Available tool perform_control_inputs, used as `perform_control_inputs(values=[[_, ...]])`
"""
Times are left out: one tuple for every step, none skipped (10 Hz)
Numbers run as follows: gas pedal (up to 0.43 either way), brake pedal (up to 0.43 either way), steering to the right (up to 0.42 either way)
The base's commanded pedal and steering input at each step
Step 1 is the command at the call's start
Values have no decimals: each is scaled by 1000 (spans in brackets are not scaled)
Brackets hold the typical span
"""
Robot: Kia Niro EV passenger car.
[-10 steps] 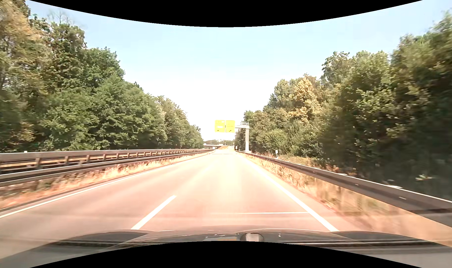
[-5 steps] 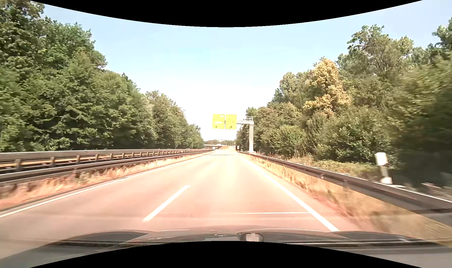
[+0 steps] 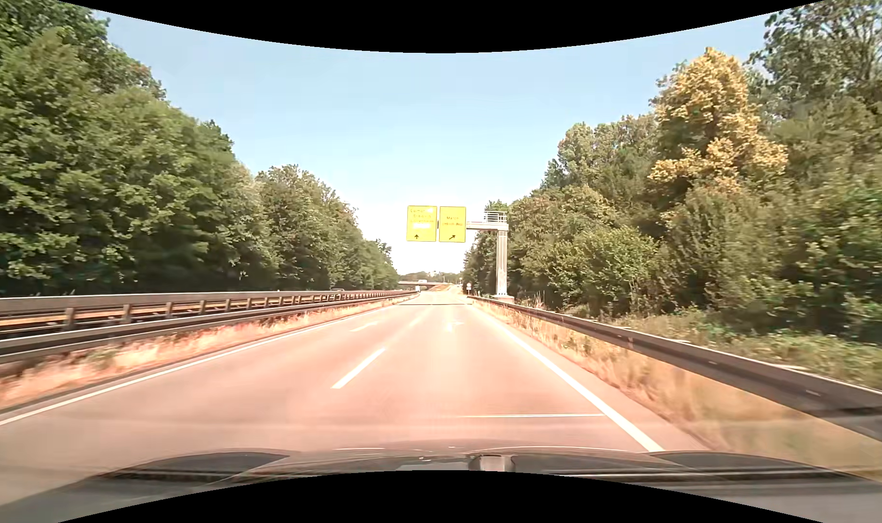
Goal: Follow the waypoints while adhering to traffic rules and regulations
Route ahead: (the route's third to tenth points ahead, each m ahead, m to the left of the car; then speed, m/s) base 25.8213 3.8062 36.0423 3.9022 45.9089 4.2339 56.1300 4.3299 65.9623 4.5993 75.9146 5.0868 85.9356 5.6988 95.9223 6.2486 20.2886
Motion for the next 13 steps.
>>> perform_control_inputs(values=[[130,0,-2],[130,0,-2],[118,0,-2],[118,0,-2],[110,0,-2],[110,0,-2],[110,0,-2],[110,0,-2],[98,0,-2],[98,0,-2],[98,0,-2],[98,0,-2],[98,0,-2]])
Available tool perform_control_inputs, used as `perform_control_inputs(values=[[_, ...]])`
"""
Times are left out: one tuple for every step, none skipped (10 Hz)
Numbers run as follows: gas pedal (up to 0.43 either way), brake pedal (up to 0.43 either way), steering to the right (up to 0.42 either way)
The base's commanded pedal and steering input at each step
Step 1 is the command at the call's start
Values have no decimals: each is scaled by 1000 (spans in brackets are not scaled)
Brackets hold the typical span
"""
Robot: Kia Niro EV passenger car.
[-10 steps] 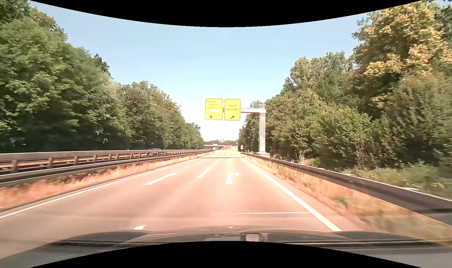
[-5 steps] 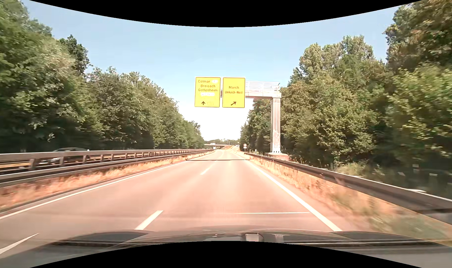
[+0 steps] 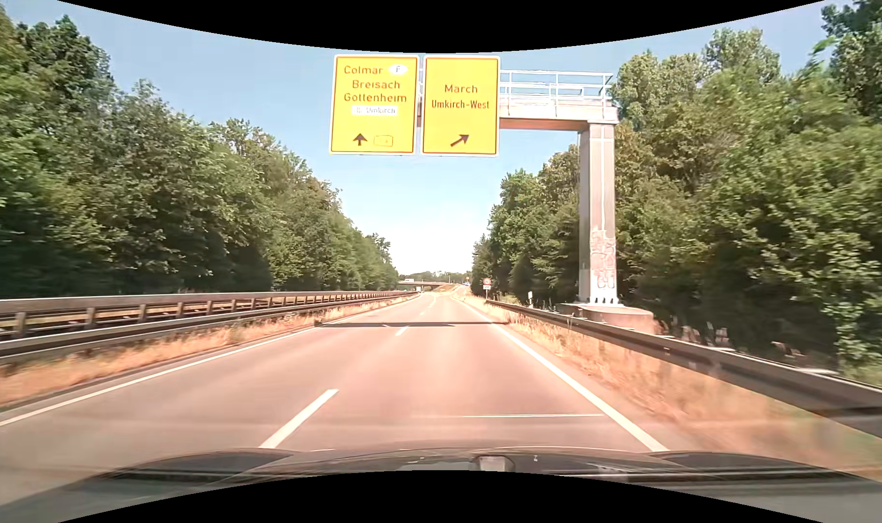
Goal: Follow the waypoints while adhering to traffic rules and regulations
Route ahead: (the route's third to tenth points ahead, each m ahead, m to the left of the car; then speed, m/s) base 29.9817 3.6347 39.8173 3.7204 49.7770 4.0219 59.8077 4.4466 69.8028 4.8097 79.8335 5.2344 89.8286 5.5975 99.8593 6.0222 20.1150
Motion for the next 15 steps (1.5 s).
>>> perform_control_inputs(values=[[98,0,-2],[98,0,-2],[98,0,-2],[98,0,-2],[98,0,-2],[98,0,-2],[98,0,-2],[98,0,-2],[98,0,-2],[98,0,-2],[98,0,-2],[98,0,-2],[98,0,-2],[98,0,-2],[98,0,-2]])
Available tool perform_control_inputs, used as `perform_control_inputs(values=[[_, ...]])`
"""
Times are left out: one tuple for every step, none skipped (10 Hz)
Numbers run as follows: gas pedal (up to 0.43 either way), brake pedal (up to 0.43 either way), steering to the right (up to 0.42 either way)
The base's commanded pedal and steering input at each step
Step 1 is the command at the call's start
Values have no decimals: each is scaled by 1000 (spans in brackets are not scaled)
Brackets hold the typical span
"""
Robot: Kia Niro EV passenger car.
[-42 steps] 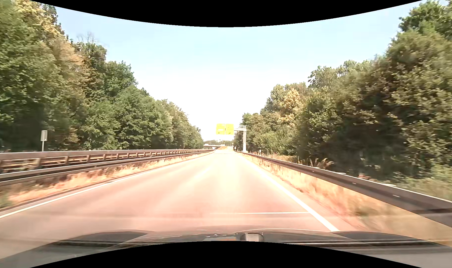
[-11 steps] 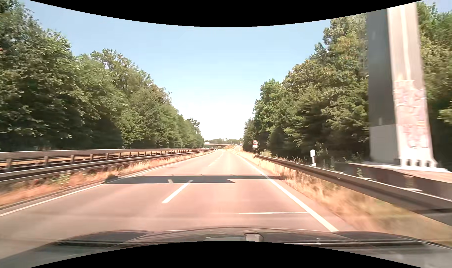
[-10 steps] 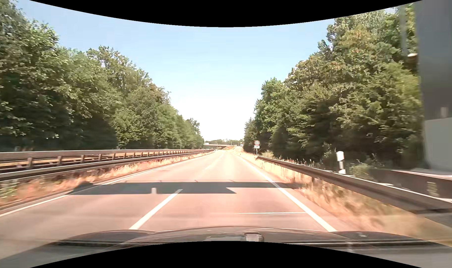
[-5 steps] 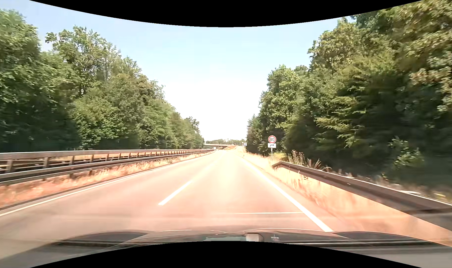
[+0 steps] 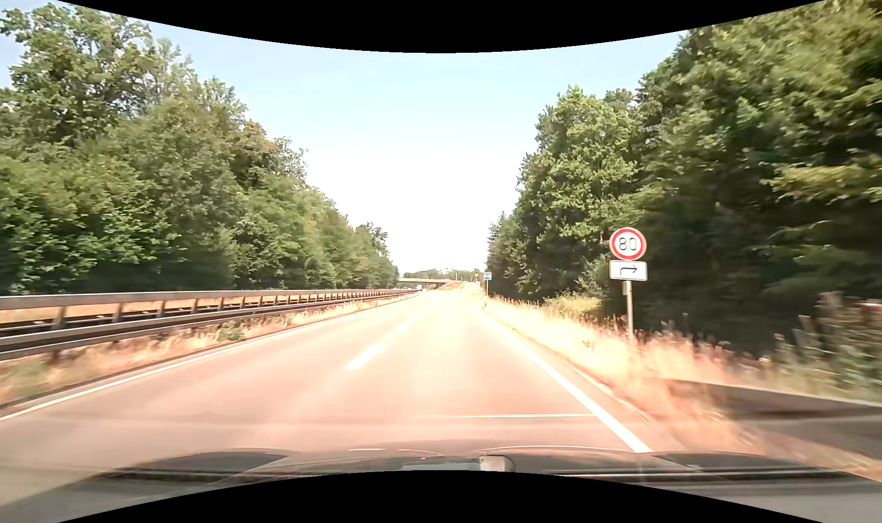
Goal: Follow the waypoints while adhering to traffic rules and regulations
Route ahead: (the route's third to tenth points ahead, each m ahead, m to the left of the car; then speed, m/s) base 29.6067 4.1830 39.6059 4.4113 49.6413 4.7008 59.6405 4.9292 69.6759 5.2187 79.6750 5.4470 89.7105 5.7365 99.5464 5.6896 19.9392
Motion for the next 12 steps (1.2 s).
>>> perform_control_inputs(values=[[98,0,-2],[98,0,-2],[98,0,-1],[98,0,-1],[98,0,-1],[98,0,-1],[98,0,0],[98,0,0],[98,0,0],[98,0,0],[98,0,0],[98,0,0]])
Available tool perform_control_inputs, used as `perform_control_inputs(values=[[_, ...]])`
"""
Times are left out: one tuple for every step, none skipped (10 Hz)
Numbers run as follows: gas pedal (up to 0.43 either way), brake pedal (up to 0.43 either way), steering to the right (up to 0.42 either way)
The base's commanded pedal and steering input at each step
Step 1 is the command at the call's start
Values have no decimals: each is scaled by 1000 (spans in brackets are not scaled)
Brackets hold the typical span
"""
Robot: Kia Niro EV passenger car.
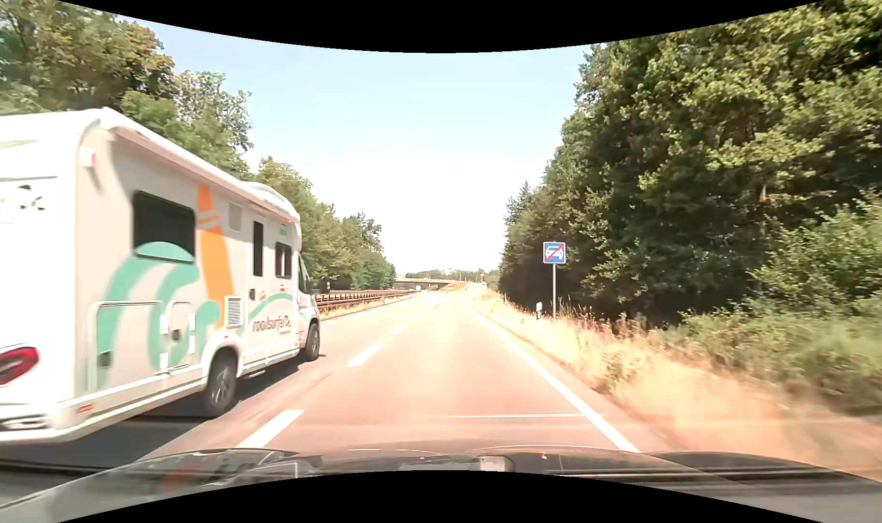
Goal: Follow the waypoints while adhering to traffic rules and regulations
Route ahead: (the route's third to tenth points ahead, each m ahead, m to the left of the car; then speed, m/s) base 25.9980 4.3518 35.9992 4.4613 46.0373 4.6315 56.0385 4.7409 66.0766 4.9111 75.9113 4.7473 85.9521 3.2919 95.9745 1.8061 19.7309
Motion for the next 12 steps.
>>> perform_control_inputs(values=[[98,0,0],[98,0,0],[98,0,0],[98,0,0],[98,0,0],[87,0,0],[87,0,0],[79,0,0],[67,0,0],[47,0,0],[39,0,0],[28,0,0]])
